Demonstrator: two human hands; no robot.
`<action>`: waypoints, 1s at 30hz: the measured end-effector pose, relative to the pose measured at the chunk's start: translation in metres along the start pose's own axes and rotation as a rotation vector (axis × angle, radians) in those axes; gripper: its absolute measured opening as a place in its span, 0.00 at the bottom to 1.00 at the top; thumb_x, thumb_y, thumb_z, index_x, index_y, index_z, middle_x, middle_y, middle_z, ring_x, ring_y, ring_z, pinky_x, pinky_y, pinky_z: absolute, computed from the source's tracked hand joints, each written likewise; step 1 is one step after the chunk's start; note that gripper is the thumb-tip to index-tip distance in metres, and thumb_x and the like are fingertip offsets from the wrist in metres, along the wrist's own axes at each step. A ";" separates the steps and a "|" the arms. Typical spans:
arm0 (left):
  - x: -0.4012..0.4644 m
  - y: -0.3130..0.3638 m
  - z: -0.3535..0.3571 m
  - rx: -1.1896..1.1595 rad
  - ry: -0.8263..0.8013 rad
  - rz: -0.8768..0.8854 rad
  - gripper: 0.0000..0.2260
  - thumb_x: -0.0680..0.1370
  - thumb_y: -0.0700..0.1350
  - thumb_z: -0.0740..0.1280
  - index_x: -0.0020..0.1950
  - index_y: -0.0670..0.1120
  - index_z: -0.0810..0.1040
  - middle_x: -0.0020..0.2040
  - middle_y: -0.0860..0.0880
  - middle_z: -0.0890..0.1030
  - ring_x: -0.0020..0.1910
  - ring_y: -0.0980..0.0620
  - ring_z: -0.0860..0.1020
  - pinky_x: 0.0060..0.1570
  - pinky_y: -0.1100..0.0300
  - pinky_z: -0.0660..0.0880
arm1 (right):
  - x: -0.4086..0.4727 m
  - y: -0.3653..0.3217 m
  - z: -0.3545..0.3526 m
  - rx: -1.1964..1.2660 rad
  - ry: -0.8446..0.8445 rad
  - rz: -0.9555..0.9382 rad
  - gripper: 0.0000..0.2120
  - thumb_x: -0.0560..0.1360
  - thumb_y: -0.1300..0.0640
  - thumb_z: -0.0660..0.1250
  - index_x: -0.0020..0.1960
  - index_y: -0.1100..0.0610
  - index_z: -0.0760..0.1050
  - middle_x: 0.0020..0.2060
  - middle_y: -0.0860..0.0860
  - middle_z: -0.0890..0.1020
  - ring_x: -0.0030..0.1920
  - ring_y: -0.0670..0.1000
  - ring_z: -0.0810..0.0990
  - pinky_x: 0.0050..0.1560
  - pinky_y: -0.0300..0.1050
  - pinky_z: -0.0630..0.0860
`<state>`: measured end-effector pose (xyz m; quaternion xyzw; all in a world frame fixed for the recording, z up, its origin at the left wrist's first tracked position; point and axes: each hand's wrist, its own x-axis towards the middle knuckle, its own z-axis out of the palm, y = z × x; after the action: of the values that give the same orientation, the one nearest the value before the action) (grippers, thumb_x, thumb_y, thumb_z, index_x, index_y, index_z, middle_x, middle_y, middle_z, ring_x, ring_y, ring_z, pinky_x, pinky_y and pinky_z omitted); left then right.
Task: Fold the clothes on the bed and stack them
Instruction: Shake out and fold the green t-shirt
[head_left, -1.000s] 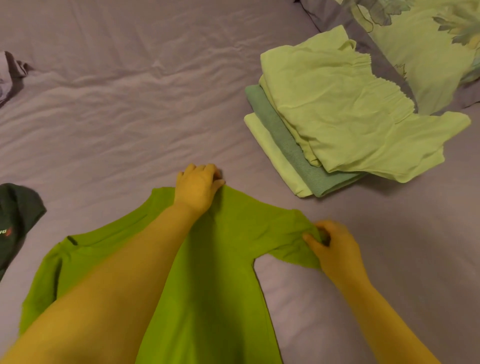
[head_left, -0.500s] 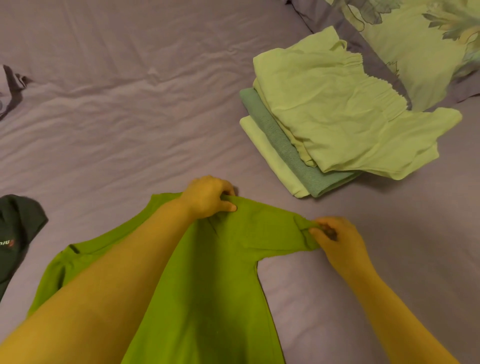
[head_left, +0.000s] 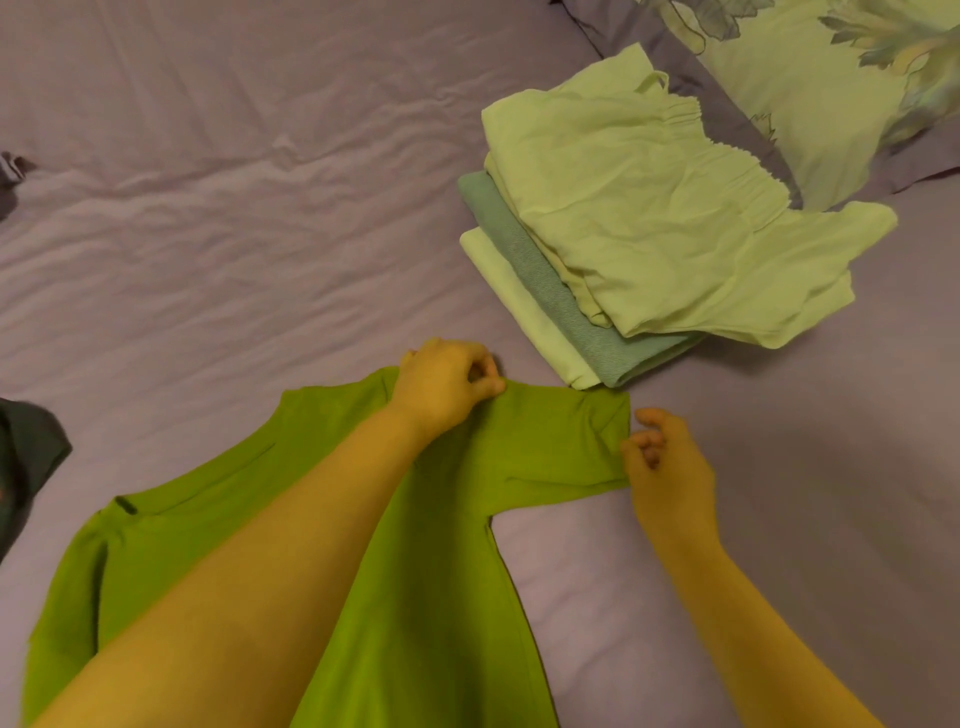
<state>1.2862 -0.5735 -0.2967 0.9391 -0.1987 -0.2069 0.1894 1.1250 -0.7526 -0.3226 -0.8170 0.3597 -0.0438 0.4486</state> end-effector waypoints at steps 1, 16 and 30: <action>0.001 0.001 0.001 -0.034 0.064 -0.018 0.04 0.76 0.53 0.68 0.47 0.54 0.77 0.45 0.53 0.75 0.56 0.46 0.72 0.50 0.55 0.62 | -0.001 0.001 -0.002 -0.004 0.076 -0.033 0.10 0.77 0.63 0.62 0.59 0.59 0.74 0.42 0.52 0.77 0.43 0.54 0.77 0.42 0.44 0.73; -0.088 0.005 0.078 0.183 0.102 0.154 0.24 0.80 0.60 0.48 0.63 0.52 0.79 0.66 0.47 0.76 0.68 0.41 0.71 0.65 0.38 0.61 | -0.018 -0.007 -0.005 0.064 -0.008 -0.189 0.10 0.77 0.52 0.66 0.39 0.52 0.68 0.29 0.47 0.70 0.32 0.48 0.68 0.34 0.42 0.66; -0.091 0.005 0.083 0.362 -0.036 0.050 0.43 0.65 0.75 0.36 0.77 0.57 0.38 0.78 0.47 0.36 0.73 0.44 0.31 0.69 0.36 0.33 | -0.002 0.012 -0.003 -0.709 0.079 -0.342 0.20 0.74 0.45 0.68 0.54 0.62 0.76 0.35 0.61 0.81 0.40 0.62 0.79 0.56 0.58 0.66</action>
<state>1.1702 -0.5591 -0.3360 0.9488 -0.2591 -0.1797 0.0188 1.1154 -0.7575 -0.3289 -0.9671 0.2282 -0.0223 0.1106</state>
